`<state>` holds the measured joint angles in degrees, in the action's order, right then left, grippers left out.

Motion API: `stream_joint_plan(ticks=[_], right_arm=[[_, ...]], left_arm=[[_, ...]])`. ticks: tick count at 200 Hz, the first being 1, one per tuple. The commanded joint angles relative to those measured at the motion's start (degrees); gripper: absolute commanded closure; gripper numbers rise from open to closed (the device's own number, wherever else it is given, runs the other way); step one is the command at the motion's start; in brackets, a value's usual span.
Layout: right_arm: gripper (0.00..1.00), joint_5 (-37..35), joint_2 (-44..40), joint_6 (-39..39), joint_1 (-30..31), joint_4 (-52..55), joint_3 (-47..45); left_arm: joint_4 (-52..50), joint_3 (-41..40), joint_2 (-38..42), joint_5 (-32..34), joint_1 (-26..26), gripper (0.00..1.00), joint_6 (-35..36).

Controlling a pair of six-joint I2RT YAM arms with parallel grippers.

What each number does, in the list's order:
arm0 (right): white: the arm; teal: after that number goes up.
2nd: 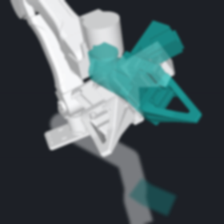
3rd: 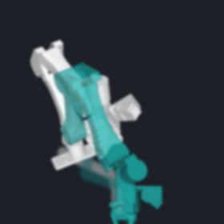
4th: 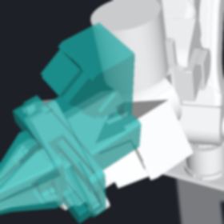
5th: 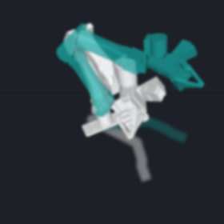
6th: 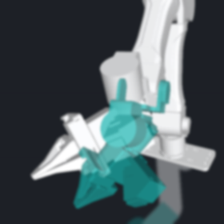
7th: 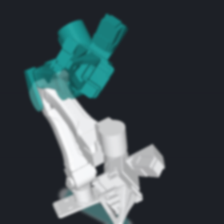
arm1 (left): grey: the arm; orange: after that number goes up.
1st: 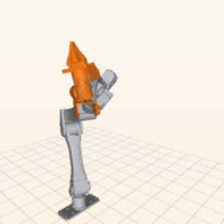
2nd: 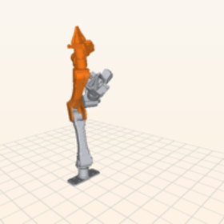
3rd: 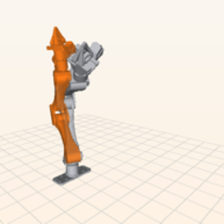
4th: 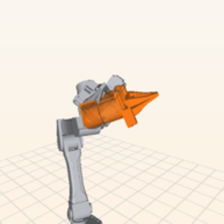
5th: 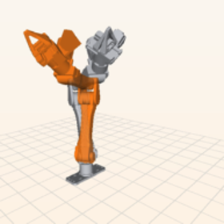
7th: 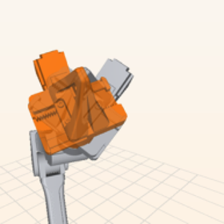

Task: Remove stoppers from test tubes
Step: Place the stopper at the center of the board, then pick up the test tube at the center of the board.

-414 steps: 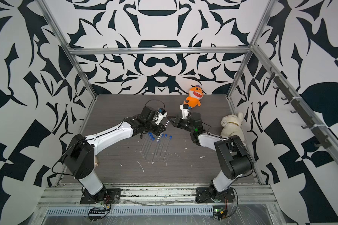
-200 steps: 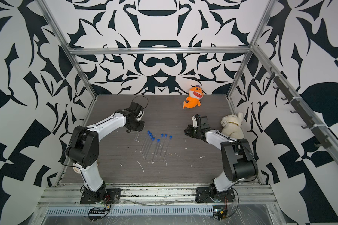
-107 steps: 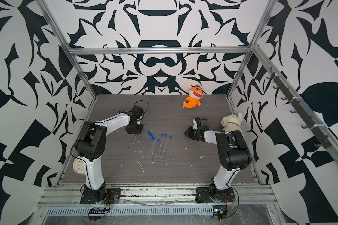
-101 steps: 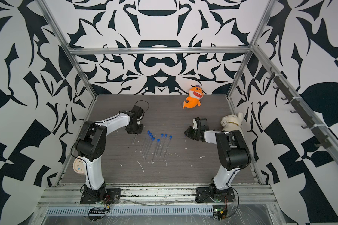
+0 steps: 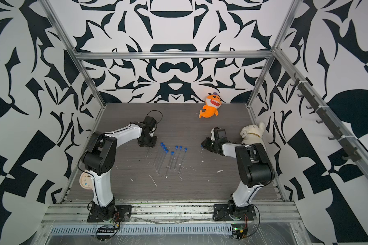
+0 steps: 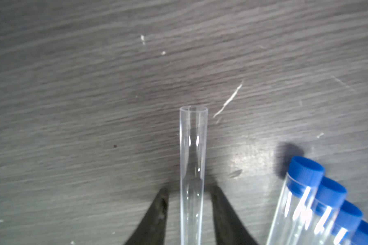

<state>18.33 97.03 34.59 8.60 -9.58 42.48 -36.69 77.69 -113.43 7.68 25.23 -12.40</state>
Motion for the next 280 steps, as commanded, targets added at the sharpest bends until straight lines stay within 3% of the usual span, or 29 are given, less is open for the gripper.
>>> stream_joint_plan(ticks=[1,33,62,84,124,159,179,200,280], right_arm=[[0.69,-3.0,-2.2,-0.6,-0.2,4.2,-0.7],[0.66,-4.4,-6.1,-2.5,-0.2,7.6,0.3],[0.54,-7.5,-12.0,-7.8,1.9,13.7,2.7],[0.46,-5.0,-15.4,-9.5,3.0,12.4,2.1],[0.39,7.0,-15.7,-7.5,4.0,-0.5,-2.5],[0.36,15.4,-13.0,-6.4,7.7,-13.9,-5.7],[0.36,16.6,-12.6,-6.1,9.4,-17.0,-6.0],[0.35,17.6,-12.7,-6.3,10.1,-18.6,-6.0],[0.33,17.7,-13.0,-6.0,11.1,-19.4,-5.7]], left_arm=[[-1.0,-1.5,1.7,-1.2,-0.4,0.51,-0.2],[-2.1,-0.8,4.5,-2.4,-0.3,0.43,-0.4],[-4.3,-0.1,8.7,-1.2,0.1,0.26,-0.4],[-6.1,-0.3,11.4,1.0,2.1,0.22,0.7],[-1.6,-5.0,14.5,-7.3,4.4,0.29,0.7],[-0.4,-4.6,10.9,-8.5,7.1,0.33,0.8],[-0.3,-4.1,9.0,-8.2,7.2,0.39,0.5],[0.3,-4.5,7.8,-7.8,7.1,0.52,0.5],[1.0,-6.0,6.2,-6.2,6.7,0.57,0.3]])
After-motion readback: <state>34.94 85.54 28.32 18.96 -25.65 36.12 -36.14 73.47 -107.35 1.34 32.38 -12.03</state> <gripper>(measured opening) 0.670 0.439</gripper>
